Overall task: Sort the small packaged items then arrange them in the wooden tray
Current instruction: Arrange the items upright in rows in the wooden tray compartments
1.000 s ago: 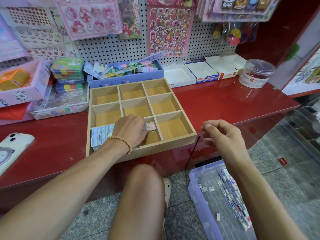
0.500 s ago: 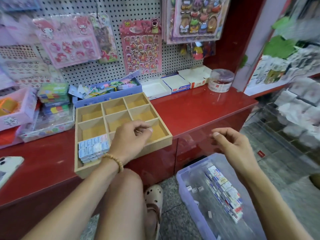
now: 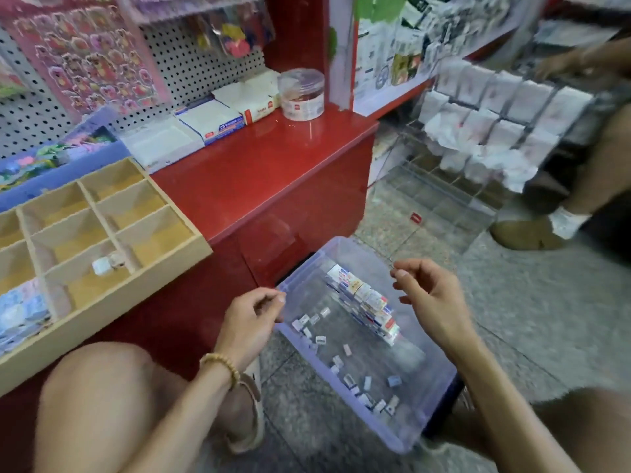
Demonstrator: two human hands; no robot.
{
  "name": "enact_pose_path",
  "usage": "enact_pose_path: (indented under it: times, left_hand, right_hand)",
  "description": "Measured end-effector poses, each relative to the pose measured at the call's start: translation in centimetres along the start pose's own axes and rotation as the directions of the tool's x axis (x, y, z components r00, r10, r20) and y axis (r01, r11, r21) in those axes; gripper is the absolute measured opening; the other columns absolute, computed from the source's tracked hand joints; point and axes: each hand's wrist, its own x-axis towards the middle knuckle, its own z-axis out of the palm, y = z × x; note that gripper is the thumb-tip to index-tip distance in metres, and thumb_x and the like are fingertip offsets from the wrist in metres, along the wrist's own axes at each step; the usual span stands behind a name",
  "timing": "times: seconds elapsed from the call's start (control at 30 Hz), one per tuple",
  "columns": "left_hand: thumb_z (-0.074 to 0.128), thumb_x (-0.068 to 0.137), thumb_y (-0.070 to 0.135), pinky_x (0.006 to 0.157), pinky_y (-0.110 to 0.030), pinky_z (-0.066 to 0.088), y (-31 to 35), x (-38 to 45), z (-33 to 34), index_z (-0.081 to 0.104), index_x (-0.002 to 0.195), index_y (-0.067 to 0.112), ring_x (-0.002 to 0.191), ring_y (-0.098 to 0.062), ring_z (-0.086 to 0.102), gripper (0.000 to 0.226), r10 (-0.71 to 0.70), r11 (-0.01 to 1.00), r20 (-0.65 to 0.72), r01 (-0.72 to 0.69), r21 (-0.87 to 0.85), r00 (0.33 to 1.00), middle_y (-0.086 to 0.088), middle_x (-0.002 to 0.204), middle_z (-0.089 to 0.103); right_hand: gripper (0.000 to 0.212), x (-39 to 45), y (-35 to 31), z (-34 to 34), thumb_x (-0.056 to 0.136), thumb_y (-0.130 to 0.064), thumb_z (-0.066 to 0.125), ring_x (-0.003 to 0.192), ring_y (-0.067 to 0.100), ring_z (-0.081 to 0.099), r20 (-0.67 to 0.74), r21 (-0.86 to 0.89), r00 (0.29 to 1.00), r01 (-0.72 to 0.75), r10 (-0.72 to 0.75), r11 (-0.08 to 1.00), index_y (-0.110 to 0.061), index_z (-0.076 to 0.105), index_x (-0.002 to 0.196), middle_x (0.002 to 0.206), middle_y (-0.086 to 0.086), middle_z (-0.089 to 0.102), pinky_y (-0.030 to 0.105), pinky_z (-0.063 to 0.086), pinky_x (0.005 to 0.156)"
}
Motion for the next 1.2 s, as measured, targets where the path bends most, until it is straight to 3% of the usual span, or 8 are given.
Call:
enact_pose_path:
  times: [0.17,0.33,0.47,0.57,0.67,0.83,1.07,1.2]
  left_hand:
    - [0.061,0.094,0.015,0.081,-0.029,0.053,-3.9,3.2,3.2,0.071,0.092,0.018,0.084,-0.011,0.065,0.010,-0.003,0.982,0.089,-0.014,0.190,0.996,0.002,0.091,0.072]
    - [0.058,0.096,0.023,0.080,-0.026,0.048,-7.3,7.9,6.3,0.070,0.108,0.014,0.090,-0.016,0.064,0.019,0.030,0.896,0.219,-0.124,0.425,0.975,0.001,0.101,0.067]
    - [0.053,0.097,0.029,0.085,-0.033,0.049,-11.1,11.7,8.1,0.068,0.110,0.015,0.102,-0.022,0.062,0.024,0.133,0.714,0.377,-0.352,0.605,0.917,-0.001,0.108,0.063]
    - [0.038,0.096,0.040,0.078,-0.030,0.051,-14.1,13.4,8.4,0.068,0.106,0.019,0.099,-0.021,0.063,0.038,0.178,0.546,0.461,-0.477,0.689,0.869,0.001,0.106,0.064]
    - [0.038,0.093,0.031,0.064,-0.029,0.046,-15.4,13.6,8.8,0.070,0.091,0.016,0.079,-0.019,0.061,0.035,0.326,0.443,0.453,-0.557,0.702,0.830,-0.001,0.088,0.063]
    - [0.042,0.090,0.026,0.062,-0.033,0.047,-16.2,13.6,9.4,0.070,0.092,0.016,0.081,-0.022,0.062,0.030,0.345,0.504,0.378,-0.509,0.698,0.859,0.000,0.089,0.065]
    - [0.045,0.087,0.028,0.063,-0.040,0.051,-16.6,13.8,9.6,0.072,0.093,0.012,0.082,-0.029,0.066,0.032,0.328,0.506,0.385,-0.505,0.700,0.863,-0.004,0.092,0.067]
    - [0.045,0.086,0.028,0.062,-0.039,0.050,-16.6,13.8,9.8,0.073,0.096,0.012,0.081,-0.028,0.066,0.033,0.319,0.515,0.371,-0.488,0.705,0.872,-0.003,0.093,0.068]
  right_hand:
    - [0.010,-0.4,6.6,-0.7,0.098,-0.018,0.060,0.086,0.017,0.066,-0.009,-0.077,0.993,-0.118,0.117,0.990,-0.026,0.066,0.100,0.092,0.003,0.070,0.043,0.056,0.079]
    - [0.009,0.4,12.9,1.8,0.098,-0.014,0.059,0.071,-0.005,0.055,0.066,-0.204,0.975,-0.194,0.212,0.959,-0.022,0.064,0.097,0.082,-0.010,0.062,0.011,0.040,0.065]
    - [0.014,2.7,18.6,6.0,0.096,-0.012,0.058,0.069,0.010,0.052,0.148,-0.319,0.942,-0.243,0.302,0.916,-0.019,0.060,0.085,0.077,-0.002,0.058,0.013,0.041,0.064]
    - [0.016,5.3,23.2,9.9,0.095,-0.015,0.057,0.091,0.022,0.064,0.255,-0.397,0.906,-0.221,0.339,0.891,-0.008,0.068,0.106,0.101,0.009,0.069,0.032,0.052,0.084]
    - [0.033,7.8,27.2,13.4,0.095,-0.020,0.057,0.114,0.030,0.060,0.359,-0.466,0.871,-0.144,0.336,0.873,-0.007,0.062,0.126,0.126,0.015,0.063,0.040,0.049,0.096]
    - [0.063,11.7,33.1,18.3,0.083,-0.047,0.040,0.121,0.042,0.049,0.477,-0.557,0.850,0.097,0.222,0.825,-0.010,0.060,0.131,0.134,0.020,0.053,0.043,0.038,0.103]
    - [0.053,11.4,36.1,22.0,0.079,-0.041,0.049,0.115,0.041,0.053,0.726,-0.492,0.688,0.489,0.028,0.720,-0.008,0.063,0.118,0.122,0.021,0.057,0.049,0.047,0.097]
    - [0.060,11.5,36.9,20.9,0.076,-0.040,0.052,0.116,0.040,0.052,0.754,-0.456,0.656,0.570,-0.044,0.684,-0.007,0.057,0.126,0.123,0.021,0.056,0.050,0.047,0.095]
